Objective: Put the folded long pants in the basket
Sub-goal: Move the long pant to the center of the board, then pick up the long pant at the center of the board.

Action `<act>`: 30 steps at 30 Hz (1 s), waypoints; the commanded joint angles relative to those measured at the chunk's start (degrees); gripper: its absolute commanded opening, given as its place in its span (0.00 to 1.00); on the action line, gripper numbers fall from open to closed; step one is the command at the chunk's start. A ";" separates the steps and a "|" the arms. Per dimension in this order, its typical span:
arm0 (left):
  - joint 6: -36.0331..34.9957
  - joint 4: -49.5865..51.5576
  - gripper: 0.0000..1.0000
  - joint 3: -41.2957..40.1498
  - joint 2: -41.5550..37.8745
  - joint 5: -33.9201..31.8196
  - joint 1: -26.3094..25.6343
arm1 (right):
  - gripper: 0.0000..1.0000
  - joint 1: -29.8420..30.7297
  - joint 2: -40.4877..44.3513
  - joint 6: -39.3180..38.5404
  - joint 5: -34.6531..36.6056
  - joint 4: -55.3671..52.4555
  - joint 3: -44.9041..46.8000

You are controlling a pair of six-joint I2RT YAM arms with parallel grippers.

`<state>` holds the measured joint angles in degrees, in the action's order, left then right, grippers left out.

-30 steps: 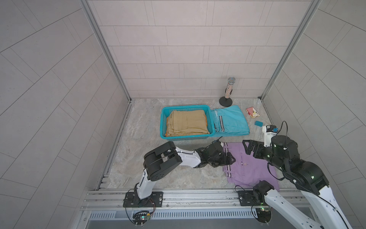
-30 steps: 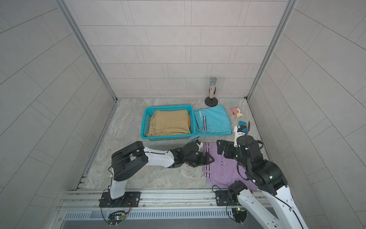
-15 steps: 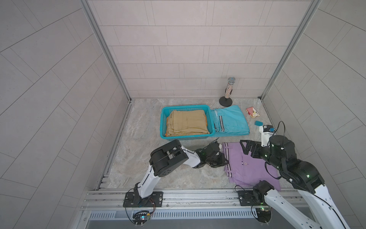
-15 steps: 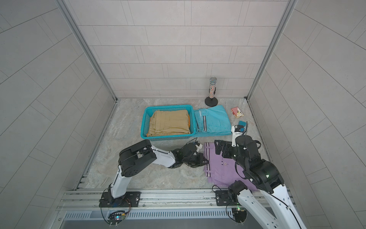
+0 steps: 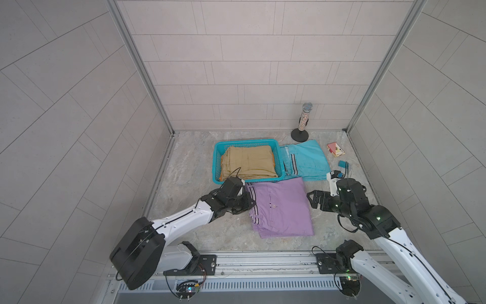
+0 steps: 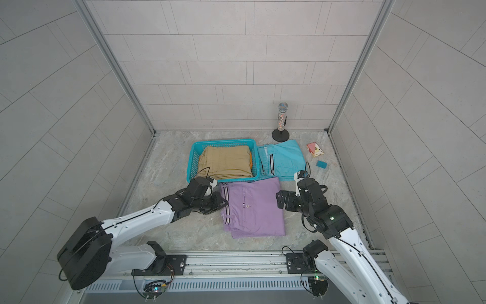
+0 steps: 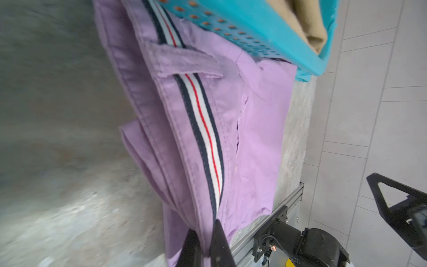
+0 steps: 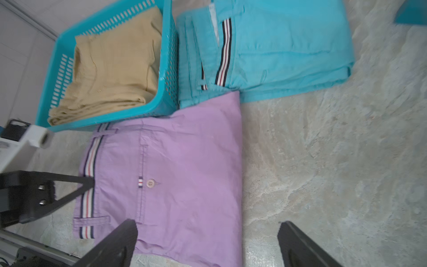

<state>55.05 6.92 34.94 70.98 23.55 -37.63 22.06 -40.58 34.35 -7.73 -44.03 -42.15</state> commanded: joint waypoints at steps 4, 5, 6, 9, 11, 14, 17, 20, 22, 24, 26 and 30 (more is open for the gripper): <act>-5.03 7.12 0.00 -4.06 1.06 3.07 2.78 | 1.00 -0.95 -6.56 1.15 -3.95 10.39 6.06; -5.28 6.93 0.00 -4.32 1.79 3.25 2.90 | 1.00 -0.99 -8.18 1.42 -4.95 12.37 8.24; -5.58 6.82 0.00 -4.51 2.45 3.26 3.04 | 1.00 -1.02 -9.55 1.80 -5.92 14.32 9.28; -6.17 6.09 0.07 -5.14 3.89 3.66 3.82 | 0.94 -1.06 -14.36 2.74 -8.77 20.76 11.95; -6.47 5.61 0.10 -5.34 4.32 4.14 4.52 | 0.89 -1.06 -17.74 2.42 -9.45 22.99 12.10; -6.71 5.57 0.17 -5.62 4.35 4.37 5.54 | 0.87 -1.03 -21.95 1.74 -9.06 25.85 12.27; -6.92 5.17 0.26 -6.43 4.34 4.64 6.46 | 0.86 -1.15 -26.85 1.51 -9.58 28.71 12.14; -6.81 3.83 0.42 -7.81 4.39 4.92 7.03 | 0.71 -1.15 -32.22 1.25 -13.12 32.38 11.71; -6.25 1.94 0.52 -8.85 4.27 5.42 7.20 | 0.50 -1.15 -35.61 1.25 -15.15 34.00 11.17; -5.46 -0.04 0.61 -9.79 4.44 5.72 7.26 | 0.28 -1.16 -37.60 1.25 -16.31 34.68 11.03; -4.96 -1.56 0.66 -10.39 5.40 5.97 7.30 | 0.14 -1.15 -37.61 1.43 -16.02 34.88 11.57; -4.01 -5.40 0.73 -11.62 8.87 6.84 7.25 | 0.05 -1.15 -35.29 1.73 -15.30 34.80 13.00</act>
<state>50.57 1.58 26.33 76.31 32.14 -30.50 20.88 -77.06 36.16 -23.33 -9.32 -30.52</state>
